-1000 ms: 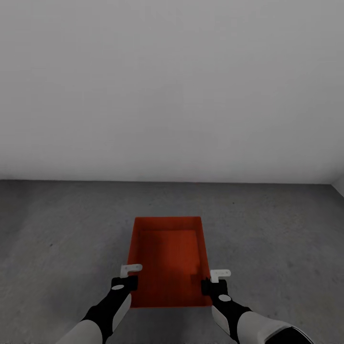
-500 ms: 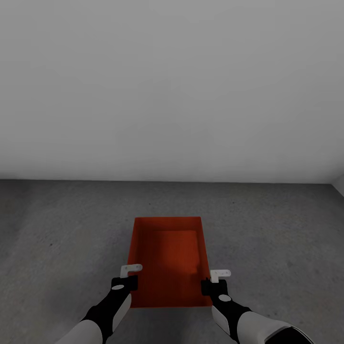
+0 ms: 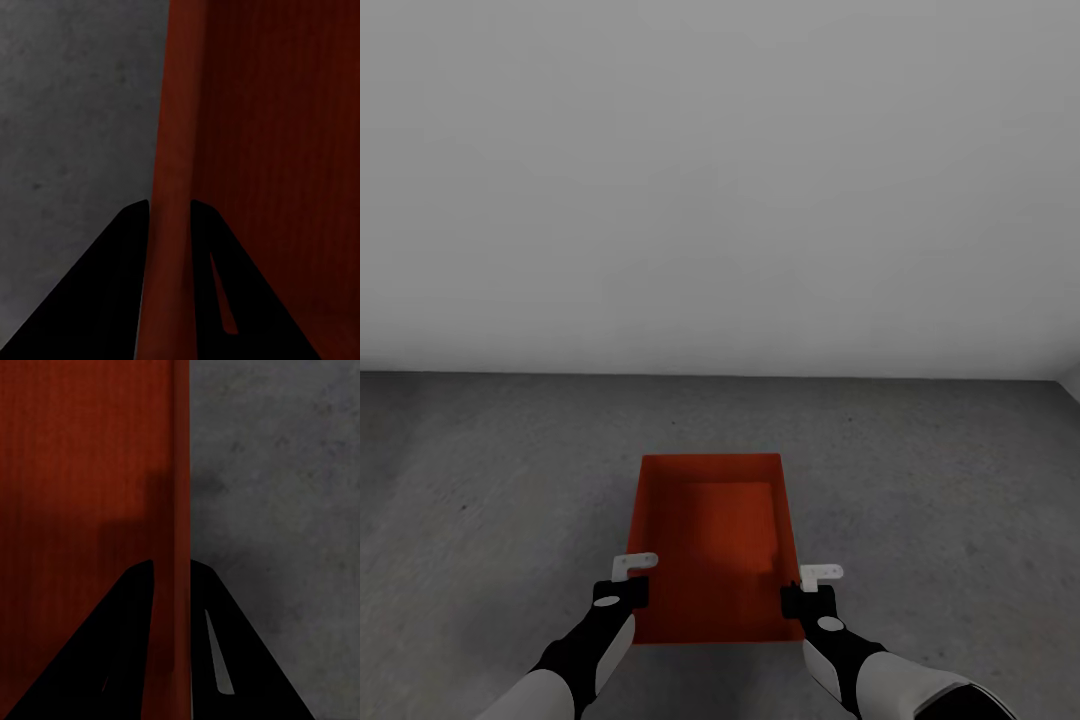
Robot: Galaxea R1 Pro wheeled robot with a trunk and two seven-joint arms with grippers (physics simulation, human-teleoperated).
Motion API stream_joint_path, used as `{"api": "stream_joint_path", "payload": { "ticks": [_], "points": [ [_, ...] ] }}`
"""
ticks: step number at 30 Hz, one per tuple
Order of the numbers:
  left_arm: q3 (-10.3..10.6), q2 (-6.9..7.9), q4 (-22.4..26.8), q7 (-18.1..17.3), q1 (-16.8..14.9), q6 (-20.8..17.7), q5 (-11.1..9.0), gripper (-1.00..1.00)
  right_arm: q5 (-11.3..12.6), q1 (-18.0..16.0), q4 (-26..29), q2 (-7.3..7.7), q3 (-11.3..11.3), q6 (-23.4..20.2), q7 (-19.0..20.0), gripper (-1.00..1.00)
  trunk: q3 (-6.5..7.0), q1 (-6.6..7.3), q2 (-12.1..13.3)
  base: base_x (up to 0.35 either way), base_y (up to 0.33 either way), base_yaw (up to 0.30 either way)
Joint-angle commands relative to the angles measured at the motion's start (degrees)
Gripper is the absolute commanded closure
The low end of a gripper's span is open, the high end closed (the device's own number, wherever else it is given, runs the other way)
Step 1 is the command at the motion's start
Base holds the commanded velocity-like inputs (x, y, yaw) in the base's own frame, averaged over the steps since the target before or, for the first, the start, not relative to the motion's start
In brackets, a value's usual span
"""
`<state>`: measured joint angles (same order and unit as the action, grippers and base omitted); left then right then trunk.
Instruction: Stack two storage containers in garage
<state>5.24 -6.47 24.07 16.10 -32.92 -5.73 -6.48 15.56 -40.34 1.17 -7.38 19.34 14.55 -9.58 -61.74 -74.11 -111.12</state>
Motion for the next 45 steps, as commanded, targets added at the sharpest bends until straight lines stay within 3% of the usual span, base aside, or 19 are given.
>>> {"api": "stream_joint_path", "payload": {
  "ticks": [1,24,45],
  "points": [
    [-1.38,1.90,0.23,0.86,-0.04,-0.42,0.01,1.00,0.09,0.00,0.06,-0.01,-1.59,0.13,-0.18,1.00,-0.22,-0.22,-0.43,0.000,0.000,0.000],
    [-1.38,1.90,0.28,0.86,-0.04,-0.38,-0.02,1.00,0.09,0.00,0.06,-0.01,-1.59,0.13,-0.18,1.00,-4.35,-5.27,-9.66,0.000,0.000,0.000],
    [-1.38,1.90,0.28,0.86,-0.04,-0.34,0.01,1.00,0.09,0.00,0.06,-0.01,-1.59,0.13,-0.18,1.00,-4.35,-5.27,-9.66,0.000,0.000,0.000]
  ]
}}
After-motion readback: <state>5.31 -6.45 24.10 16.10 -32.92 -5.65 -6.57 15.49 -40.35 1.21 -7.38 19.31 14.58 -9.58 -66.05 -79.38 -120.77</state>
